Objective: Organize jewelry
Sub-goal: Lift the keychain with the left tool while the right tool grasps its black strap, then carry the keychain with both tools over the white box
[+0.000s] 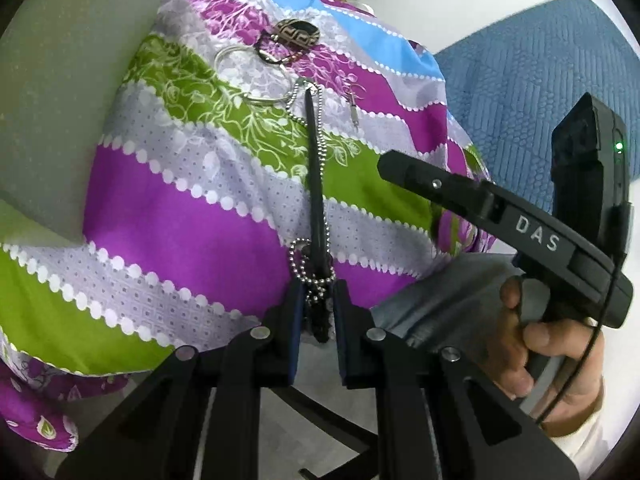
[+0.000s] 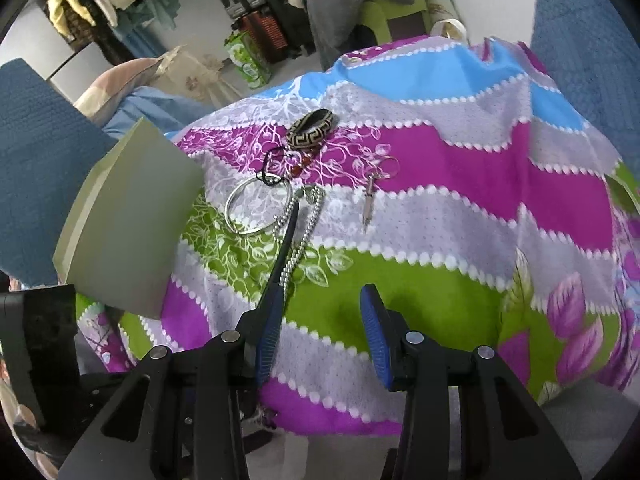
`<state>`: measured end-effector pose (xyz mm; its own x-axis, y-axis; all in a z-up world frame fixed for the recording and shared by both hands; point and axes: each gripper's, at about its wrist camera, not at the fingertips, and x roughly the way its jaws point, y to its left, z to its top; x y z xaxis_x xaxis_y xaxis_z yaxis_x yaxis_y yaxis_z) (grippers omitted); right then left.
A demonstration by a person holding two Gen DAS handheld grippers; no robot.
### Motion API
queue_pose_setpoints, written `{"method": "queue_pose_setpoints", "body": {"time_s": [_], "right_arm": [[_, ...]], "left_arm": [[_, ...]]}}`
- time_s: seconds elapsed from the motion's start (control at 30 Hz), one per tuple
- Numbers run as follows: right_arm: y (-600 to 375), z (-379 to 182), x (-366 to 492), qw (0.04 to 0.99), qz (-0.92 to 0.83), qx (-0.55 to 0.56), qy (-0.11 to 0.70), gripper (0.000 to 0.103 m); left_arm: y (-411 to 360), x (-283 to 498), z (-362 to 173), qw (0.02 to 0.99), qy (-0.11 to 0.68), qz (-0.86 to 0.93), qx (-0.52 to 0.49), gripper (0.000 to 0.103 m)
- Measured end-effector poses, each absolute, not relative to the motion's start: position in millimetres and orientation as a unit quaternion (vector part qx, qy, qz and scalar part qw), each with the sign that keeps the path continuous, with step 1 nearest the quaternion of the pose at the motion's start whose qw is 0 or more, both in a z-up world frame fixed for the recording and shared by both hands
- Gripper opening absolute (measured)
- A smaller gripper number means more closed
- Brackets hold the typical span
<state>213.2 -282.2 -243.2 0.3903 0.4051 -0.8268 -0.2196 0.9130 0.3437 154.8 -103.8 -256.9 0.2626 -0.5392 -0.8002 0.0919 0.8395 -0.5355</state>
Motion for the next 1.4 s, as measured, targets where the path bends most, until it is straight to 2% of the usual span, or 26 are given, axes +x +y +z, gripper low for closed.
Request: {"method": "queue_pose_setpoints", "body": {"time_s": [0.27, 0.33, 0.37, 0.67, 0.9, 1.03, 1.23, 1.27, 1.3, 1.4], "right_arm": [[-290, -238, 189, 0.833, 0.175, 0.094, 0.517, 0.038], [-291, -237, 184, 0.832, 0.174, 0.098, 0.517, 0.038], [-291, -237, 182, 0.833, 0.173, 0.098, 0.517, 0.038], [-291, -243, 182, 0.822, 0.182, 0.12, 0.526, 0.038], [-264, -244, 168, 0.808, 0.221, 0.073, 0.541, 0.038], [-247, -253, 165, 0.792, 0.246, 0.045, 0.556, 0.027], [-223, -266, 167, 0.788, 0.241, -0.016, 0.566, 0.02], [-221, -266, 166, 0.792, 0.232, -0.031, 0.564, 0.017], [-218, -266, 163, 0.796, 0.222, -0.047, 0.561, 0.01], [-214, -266, 161, 0.801, 0.215, -0.071, 0.555, 0.009]], "left_arm": [[-117, 152, -260, 0.771, 0.571, -0.22, -0.174, 0.015], [-117, 156, -261, 0.778, 0.565, -0.215, -0.171, 0.004], [-115, 157, -260, 0.778, 0.565, -0.213, -0.175, 0.002], [-90, 161, -234, 0.792, 0.531, -0.208, -0.22, 0.002], [-75, 168, -231, 0.794, 0.524, -0.192, -0.242, 0.002], [-72, 168, -226, 0.796, 0.516, -0.193, -0.249, 0.002], [-66, 169, -211, 0.808, 0.495, -0.197, -0.253, 0.002], [-65, 170, -209, 0.808, 0.493, -0.197, -0.255, 0.002], [-64, 171, -206, 0.81, 0.49, -0.197, -0.255, 0.002], [-61, 174, -193, 0.822, 0.474, -0.193, -0.251, 0.002]]}}
